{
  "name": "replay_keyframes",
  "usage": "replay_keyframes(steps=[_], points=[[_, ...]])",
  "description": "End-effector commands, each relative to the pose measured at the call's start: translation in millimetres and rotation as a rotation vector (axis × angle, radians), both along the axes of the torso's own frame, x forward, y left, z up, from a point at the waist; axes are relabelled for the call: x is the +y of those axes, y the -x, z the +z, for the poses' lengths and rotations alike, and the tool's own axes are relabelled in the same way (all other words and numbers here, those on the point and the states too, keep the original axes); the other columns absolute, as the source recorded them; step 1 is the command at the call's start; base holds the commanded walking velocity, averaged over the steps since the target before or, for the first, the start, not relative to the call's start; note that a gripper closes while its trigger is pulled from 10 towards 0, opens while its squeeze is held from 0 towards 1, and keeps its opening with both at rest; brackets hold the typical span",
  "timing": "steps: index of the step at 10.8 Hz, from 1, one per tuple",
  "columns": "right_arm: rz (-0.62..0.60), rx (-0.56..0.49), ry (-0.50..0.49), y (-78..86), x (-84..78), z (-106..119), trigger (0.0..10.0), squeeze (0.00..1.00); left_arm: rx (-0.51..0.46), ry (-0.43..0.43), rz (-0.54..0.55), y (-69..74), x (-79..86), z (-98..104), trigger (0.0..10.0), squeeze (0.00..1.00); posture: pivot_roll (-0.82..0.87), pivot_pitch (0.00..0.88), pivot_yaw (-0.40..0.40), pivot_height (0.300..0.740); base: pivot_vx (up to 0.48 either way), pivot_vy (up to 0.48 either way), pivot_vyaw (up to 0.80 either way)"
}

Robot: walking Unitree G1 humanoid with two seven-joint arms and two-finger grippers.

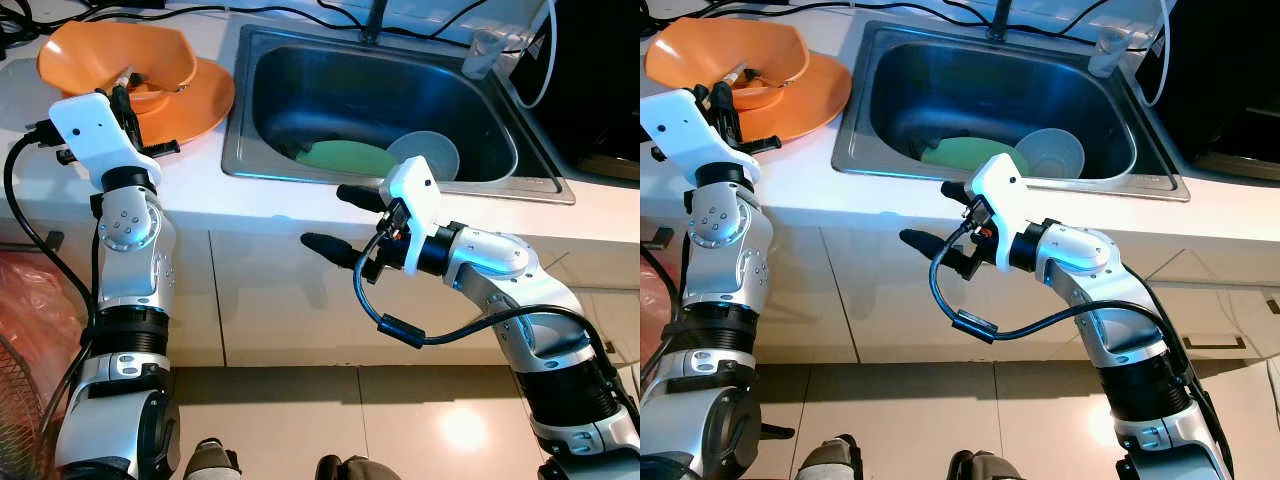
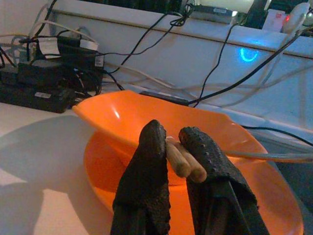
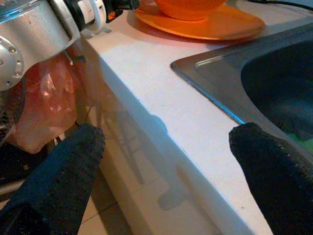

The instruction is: Kitchen organization

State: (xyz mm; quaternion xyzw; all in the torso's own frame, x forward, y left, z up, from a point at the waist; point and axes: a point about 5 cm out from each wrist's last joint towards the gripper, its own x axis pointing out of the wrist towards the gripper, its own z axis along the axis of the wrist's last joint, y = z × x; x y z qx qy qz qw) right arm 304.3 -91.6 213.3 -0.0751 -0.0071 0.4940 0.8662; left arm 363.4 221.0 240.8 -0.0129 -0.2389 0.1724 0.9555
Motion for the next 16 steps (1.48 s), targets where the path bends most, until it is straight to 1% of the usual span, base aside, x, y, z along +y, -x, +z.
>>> replay_keyframes(steps=[1,6,8,9,11,12,13,14,15,16], points=[[-0.014,-0.016,-0.002,-1.1,-4.9,3,10.0,0.00,-0.022,-0.012,-0.025,-2.9,-6.6,8,0.0,0.00,-0.06,0.162,-0.144,0.740,0.000,0.000,0.00],[-0.014,-0.015,-0.002,-1.1,-4.9,3,10.0,0.00,-0.022,-0.013,-0.026,-3.0,-6.5,8,0.0,0.00,-0.06,0.162,-0.144,0.740,0.000,0.000,0.00],[-0.038,-0.026,-0.031,-5.3,-2.6,4,10.0,0.00,-0.153,-0.023,0.030,4.0,4.4,45,0.0,0.00,-0.04,0.147,-0.121,0.740,0.000,0.000,0.00],[-0.041,-0.026,-0.039,-6.5,-0.7,4,10.0,0.00,-0.169,-0.035,0.024,4.2,5.6,53,0.0,0.00,-0.03,0.144,-0.117,0.740,0.000,0.000,0.00],[-0.049,-0.035,-0.050,-8.0,1.3,4,10.0,0.00,-0.127,-0.031,0.012,1.4,5.8,43,0.0,0.00,-0.03,0.140,-0.110,0.740,0.000,0.000,0.00],[-0.064,-0.044,-0.063,-9.8,0.2,6,10.0,0.00,-0.113,-0.022,0.000,0.7,3.1,40,0.0,0.00,-0.02,0.139,-0.105,0.740,0.000,0.000,0.00],[-0.084,-0.046,-0.080,-11.7,-0.9,7,10.0,0.00,-0.108,-0.017,-0.025,-1.0,-1.2,41,0.0,0.00,-0.02,0.139,-0.099,0.740,0.000,0.000,0.00],[-0.143,-0.047,-0.137,-16.8,-2.4,10,10.0,0.00,-0.117,-0.006,-0.079,-3.1,-10.5,47,0.0,0.00,-0.01,0.139,-0.090,0.740,0.000,0.000,0.00],[-0.219,-0.037,-0.218,-23.3,-3.2,13,10.0,0.00,-0.139,0.029,-0.129,-3.6,-17.9,55,0.0,0.00,0.00,0.139,-0.084,0.740,0.000,0.000,0.00],[-0.312,-0.012,-0.320,-31.0,-6.2,15,10.0,0.00,-0.179,0.062,-0.187,-1.1,-24.9,67,0.0,0.00,0.01,0.140,-0.079,0.740,0.000,0.000,0.00]])
